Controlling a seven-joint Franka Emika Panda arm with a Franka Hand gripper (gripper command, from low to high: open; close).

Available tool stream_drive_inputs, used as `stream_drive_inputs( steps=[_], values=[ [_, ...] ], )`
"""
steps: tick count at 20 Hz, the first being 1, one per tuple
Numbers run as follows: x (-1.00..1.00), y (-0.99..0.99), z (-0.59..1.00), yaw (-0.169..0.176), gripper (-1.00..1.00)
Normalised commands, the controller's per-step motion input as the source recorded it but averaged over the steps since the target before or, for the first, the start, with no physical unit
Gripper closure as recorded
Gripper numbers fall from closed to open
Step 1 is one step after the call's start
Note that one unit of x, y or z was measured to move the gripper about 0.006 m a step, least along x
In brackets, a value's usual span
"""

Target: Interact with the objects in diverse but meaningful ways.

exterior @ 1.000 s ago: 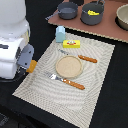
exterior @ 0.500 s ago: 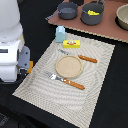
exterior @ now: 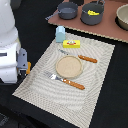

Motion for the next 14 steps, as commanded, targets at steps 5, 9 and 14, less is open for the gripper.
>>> stream_drive_inputs(
  steps=[5,9,14],
  values=[
    [-0.42,-0.02,-0.36,0.061,1.00],
    [-0.36,-0.02,-0.30,0.059,1.00],
    [-0.17,0.09,0.11,0.069,-1.00]
  ],
)
